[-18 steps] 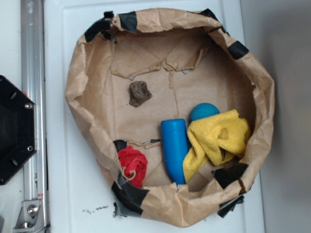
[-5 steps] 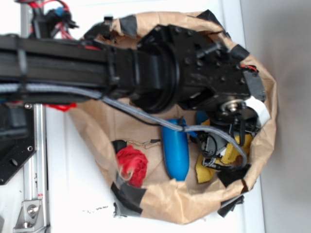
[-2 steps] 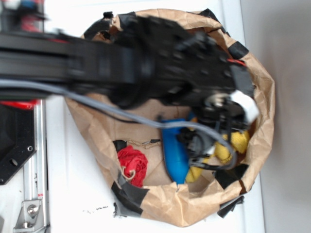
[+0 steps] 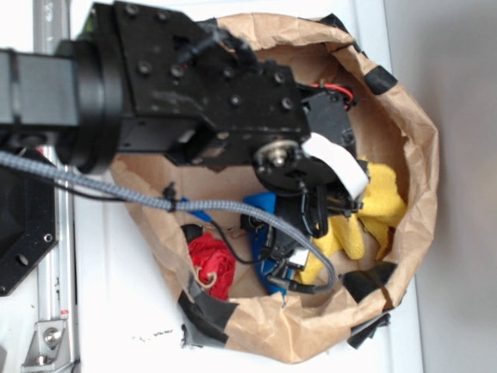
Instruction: Grab the yellow cloth.
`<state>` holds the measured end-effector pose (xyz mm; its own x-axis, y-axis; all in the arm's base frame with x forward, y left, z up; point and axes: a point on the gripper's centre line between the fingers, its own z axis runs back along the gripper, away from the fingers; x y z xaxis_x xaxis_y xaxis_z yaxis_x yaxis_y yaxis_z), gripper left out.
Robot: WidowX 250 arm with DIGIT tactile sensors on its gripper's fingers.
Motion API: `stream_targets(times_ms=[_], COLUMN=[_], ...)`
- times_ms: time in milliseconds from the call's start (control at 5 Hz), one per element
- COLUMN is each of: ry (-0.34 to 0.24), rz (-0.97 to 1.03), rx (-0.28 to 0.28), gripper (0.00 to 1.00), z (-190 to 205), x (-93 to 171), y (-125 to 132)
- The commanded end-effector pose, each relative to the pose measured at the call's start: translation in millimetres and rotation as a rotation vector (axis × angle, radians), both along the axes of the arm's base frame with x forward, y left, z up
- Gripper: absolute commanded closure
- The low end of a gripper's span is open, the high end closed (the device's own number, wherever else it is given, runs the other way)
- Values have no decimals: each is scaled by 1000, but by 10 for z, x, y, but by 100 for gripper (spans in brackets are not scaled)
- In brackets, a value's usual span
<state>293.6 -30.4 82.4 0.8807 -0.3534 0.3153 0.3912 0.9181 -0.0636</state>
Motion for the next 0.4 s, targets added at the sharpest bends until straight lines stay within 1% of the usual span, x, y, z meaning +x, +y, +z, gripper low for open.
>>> stream_targets(times_ms=[0, 200], ry=[-117, -97], rz=[-82, -78], rx=[121, 107], gripper=[0, 8], z=[32, -52], x=[365, 507], y=[-151, -216])
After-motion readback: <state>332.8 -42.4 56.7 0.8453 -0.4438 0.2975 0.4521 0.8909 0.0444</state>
